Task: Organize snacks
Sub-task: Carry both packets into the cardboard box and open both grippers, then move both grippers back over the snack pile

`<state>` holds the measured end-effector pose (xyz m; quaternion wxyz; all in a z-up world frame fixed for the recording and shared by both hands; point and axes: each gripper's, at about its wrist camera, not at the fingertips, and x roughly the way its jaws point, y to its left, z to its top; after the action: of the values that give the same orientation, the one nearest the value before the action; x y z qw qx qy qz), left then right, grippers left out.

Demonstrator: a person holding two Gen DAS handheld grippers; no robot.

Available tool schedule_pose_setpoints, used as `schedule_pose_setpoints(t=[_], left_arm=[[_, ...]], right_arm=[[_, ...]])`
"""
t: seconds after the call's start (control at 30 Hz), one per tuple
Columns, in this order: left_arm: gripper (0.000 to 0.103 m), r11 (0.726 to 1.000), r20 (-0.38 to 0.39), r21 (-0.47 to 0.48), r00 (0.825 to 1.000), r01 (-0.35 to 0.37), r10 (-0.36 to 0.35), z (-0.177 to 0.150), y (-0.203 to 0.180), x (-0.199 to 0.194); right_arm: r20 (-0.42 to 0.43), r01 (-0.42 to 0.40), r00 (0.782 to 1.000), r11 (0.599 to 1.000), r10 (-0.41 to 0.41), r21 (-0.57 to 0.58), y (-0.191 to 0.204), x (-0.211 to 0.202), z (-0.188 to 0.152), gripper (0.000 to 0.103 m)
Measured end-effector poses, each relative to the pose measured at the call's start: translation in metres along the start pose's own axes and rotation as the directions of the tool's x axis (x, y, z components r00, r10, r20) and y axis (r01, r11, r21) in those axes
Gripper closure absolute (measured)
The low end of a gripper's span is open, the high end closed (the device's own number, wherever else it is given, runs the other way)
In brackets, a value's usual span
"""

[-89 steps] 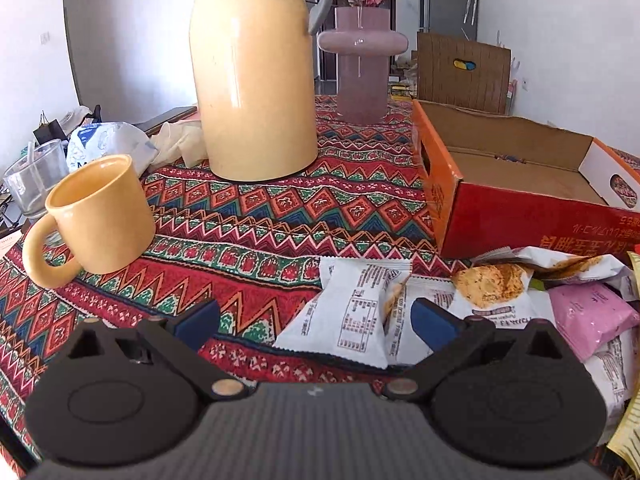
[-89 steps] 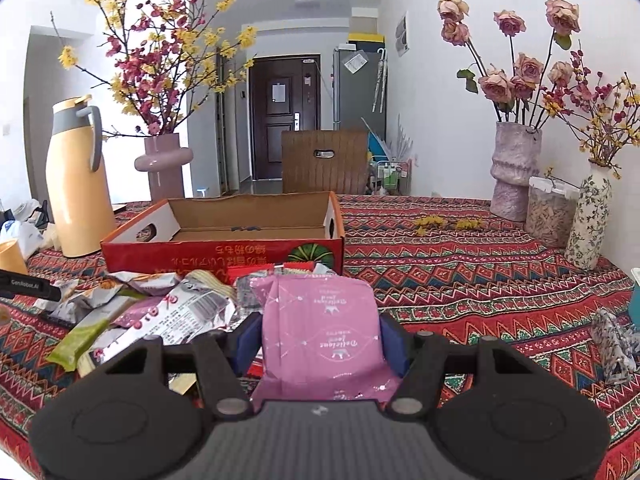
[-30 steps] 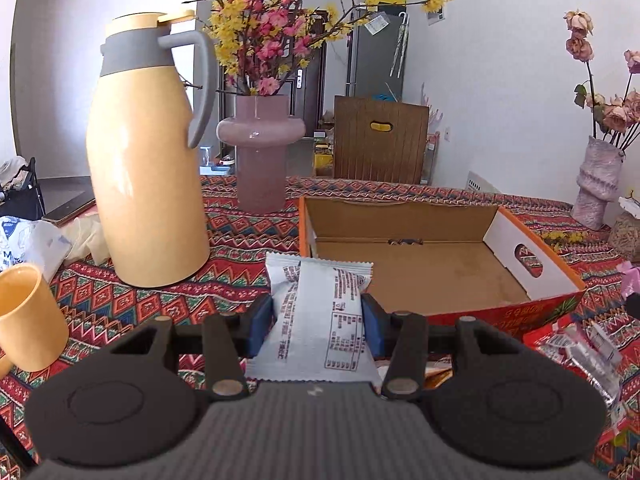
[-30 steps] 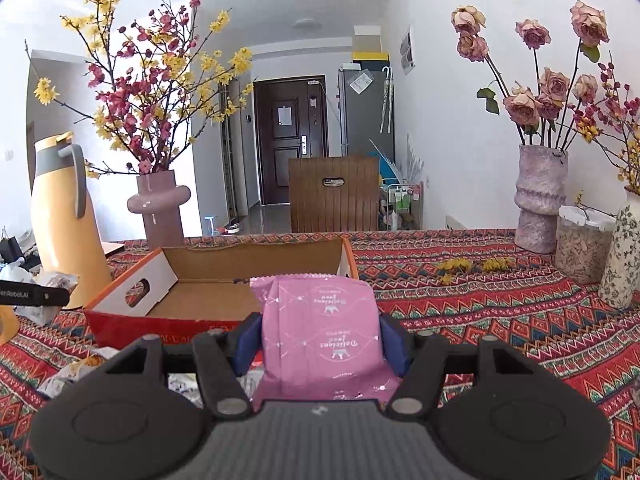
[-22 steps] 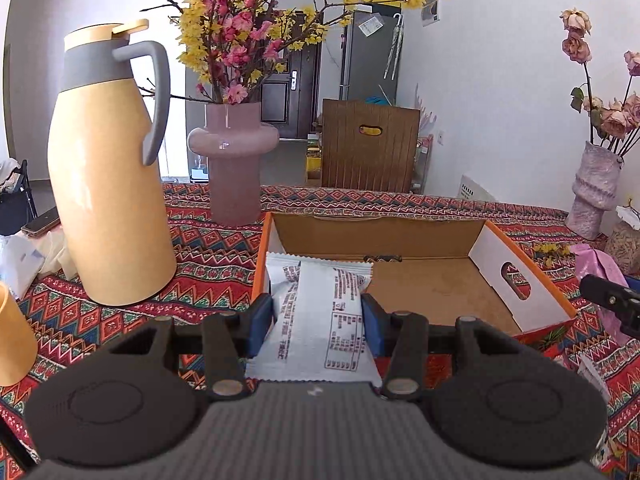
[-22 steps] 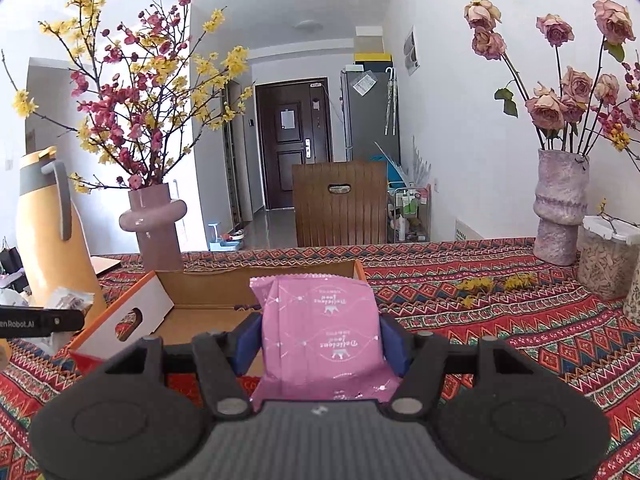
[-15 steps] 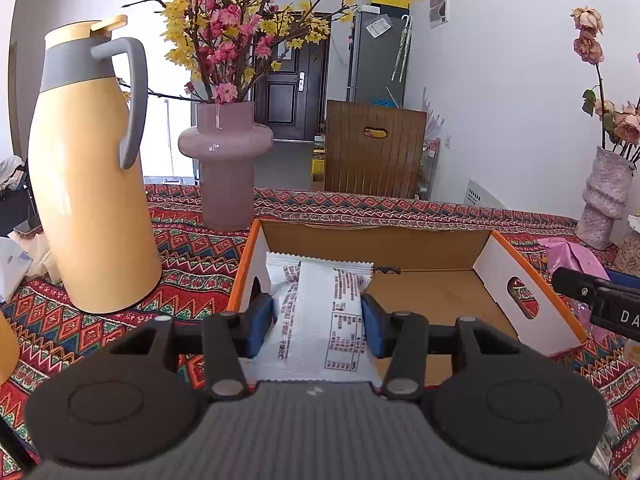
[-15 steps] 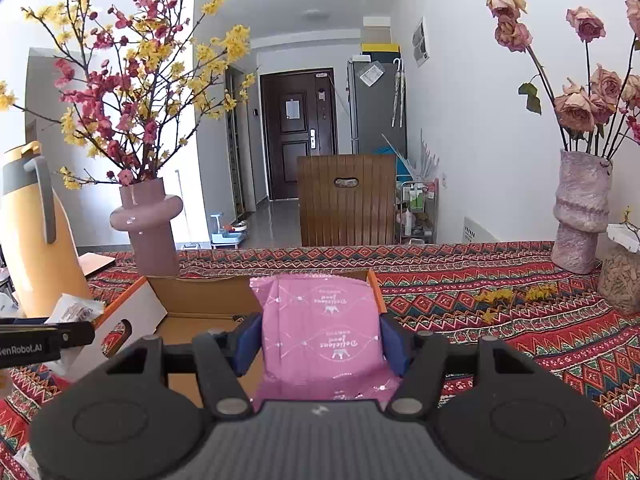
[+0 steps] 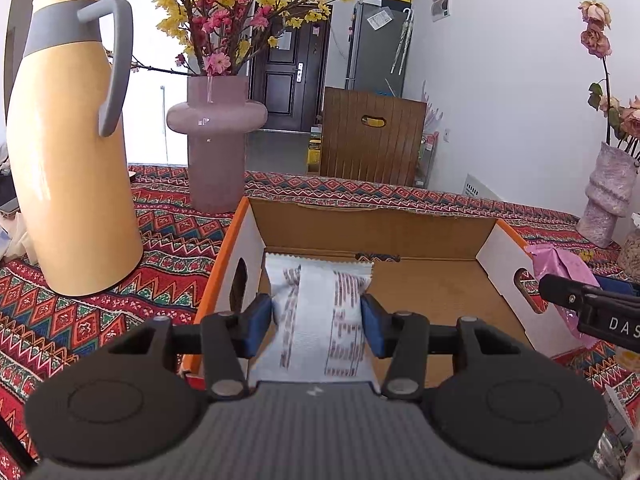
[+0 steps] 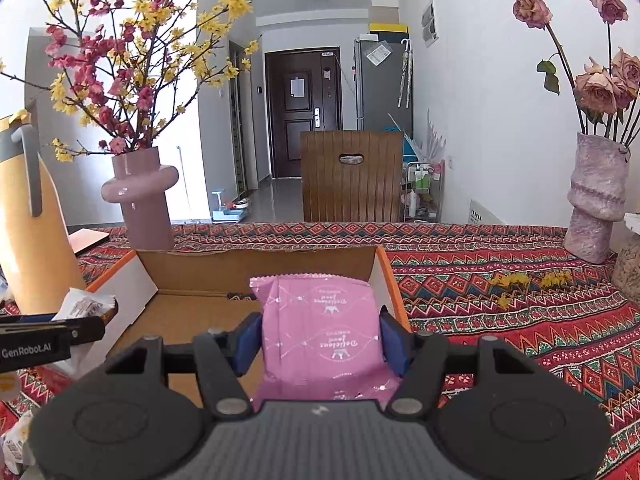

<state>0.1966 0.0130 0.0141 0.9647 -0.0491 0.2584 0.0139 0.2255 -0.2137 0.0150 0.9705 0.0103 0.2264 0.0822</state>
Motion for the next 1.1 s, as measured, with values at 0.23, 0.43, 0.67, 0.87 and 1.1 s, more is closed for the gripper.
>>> schedule_pose_setpoints(t=[0.23, 0.43, 0.67, 0.87, 1.1], left_arm=[[0.000, 1.000, 0.077, -0.003, 0.997, -0.025, 0.026, 0.000, -0.001, -0.015], [0.000, 0.999, 0.094, 0.003, 0.995, -0.038, 0.038, -0.003, -0.004, -0.018], [0.000, 0.999, 0.100, 0.003, 0.994, -0.040, 0.040, -0.003, -0.004, -0.020], [0.000, 0.999, 0.119, 0.003, 0.992, -0.040, 0.039, 0.000, -0.006, -0.034], [0.000, 1.000, 0.111, 0.018, 0.994, -0.010, 0.008, -0.004, -0.007, -0.059]], right_arm=[[0.051, -0.011, 0.999, 1.000, 0.009, 0.025, -0.004, -0.012, -0.002, 0.005], [0.060, -0.009, 0.998, 0.999, 0.007, 0.037, -0.006, -0.014, -0.004, 0.000], [0.072, -0.008, 0.997, 0.999, 0.005, 0.043, -0.007, -0.017, -0.004, 0.000], [0.093, -0.016, 0.996, 0.999, 0.012, 0.044, -0.007, -0.026, -0.002, 0.000], [0.130, -0.028, 0.991, 0.999, 0.024, 0.029, -0.004, -0.053, -0.003, 0.000]])
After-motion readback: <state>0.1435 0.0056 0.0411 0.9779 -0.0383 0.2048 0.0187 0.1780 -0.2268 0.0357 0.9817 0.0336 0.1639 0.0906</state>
